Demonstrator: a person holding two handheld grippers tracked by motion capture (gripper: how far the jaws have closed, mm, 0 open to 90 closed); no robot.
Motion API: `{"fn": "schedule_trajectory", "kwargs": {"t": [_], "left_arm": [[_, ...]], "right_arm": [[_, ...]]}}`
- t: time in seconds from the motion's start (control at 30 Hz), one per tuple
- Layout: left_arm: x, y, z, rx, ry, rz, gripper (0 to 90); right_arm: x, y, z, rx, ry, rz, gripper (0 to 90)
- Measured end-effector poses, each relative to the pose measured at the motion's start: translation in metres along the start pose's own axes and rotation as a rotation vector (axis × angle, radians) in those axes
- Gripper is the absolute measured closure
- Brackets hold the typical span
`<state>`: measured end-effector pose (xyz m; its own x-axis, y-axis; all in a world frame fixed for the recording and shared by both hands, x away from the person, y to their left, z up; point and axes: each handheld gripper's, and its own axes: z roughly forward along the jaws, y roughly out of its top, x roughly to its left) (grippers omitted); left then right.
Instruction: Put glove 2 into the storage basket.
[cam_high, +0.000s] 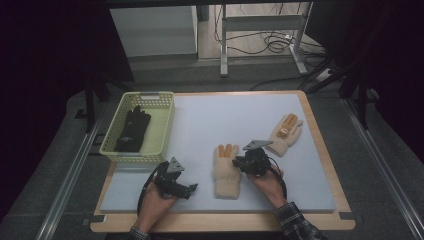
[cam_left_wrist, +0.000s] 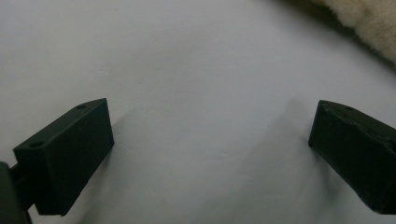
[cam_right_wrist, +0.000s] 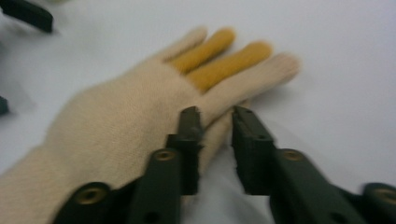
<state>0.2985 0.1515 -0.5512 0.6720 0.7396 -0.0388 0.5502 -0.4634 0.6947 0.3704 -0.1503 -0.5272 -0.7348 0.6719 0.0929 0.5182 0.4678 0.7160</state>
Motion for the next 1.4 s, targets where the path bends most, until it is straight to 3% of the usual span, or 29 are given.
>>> {"fn": "schedule_trajectory", "kwargs": {"t": [0.1, 0.13, 0.23, 0.3, 0.37, 0.47, 0.67, 0.7, 1.03, 1.3, 1.4], "left_arm": [[0.0, 0.0, 0.0, 0.0, 0.0, 0.0, 0.2], [0.0, 0.0, 0.0, 0.0, 0.0, 0.0, 0.2], [0.0, 0.0, 0.0, 0.0, 0.0, 0.0, 0.2], [0.0, 0.0, 0.0, 0.001, 0.0, 0.0, 0.2], [0.0, 0.0, 0.0, 0.0, 0.0, 0.0, 0.2], [0.0, 0.0, 0.0, 0.001, 0.0, 0.001, 0.2], [0.0, 0.0, 0.0, 0.0, 0.0, 0.0, 0.2], [0.0, 0.0, 0.0, 0.001, 0.0, 0.0, 0.2], [0.0, 0.0, 0.0, 0.0, 0.0, 0.0, 0.2], [0.0, 0.0, 0.0, 0.001, -0.001, 0.001, 0.2], [0.0, 0.0, 0.0, 0.001, -0.001, 0.001, 0.2]], "right_arm": [[0.003, -0.002, 0.0, -0.012, -0.012, -0.001, 85.8], [0.008, -0.002, -0.01, -0.036, -0.048, -0.024, 86.0], [0.01, -0.002, -0.024, -0.077, -0.069, -0.033, 85.2], [0.007, -0.006, -0.032, -0.096, -0.083, -0.009, 78.3], [0.001, -0.011, -0.031, -0.071, -0.104, 0.005, 69.4], [-0.012, -0.02, -0.033, -0.079, -0.101, 0.047, 64.5], [-0.025, -0.021, -0.046, -0.092, -0.127, 0.054, 60.0], [-0.035, -0.021, -0.053, -0.094, -0.153, 0.059, 59.0], [-0.09, -0.021, -0.076, -0.104, -0.283, 0.102, 58.7], [-0.135, -0.012, -0.068, -0.07, -0.364, 0.124, 46.7], [-0.149, -0.01, -0.062, -0.064, -0.37, 0.137, 42.0]]}}
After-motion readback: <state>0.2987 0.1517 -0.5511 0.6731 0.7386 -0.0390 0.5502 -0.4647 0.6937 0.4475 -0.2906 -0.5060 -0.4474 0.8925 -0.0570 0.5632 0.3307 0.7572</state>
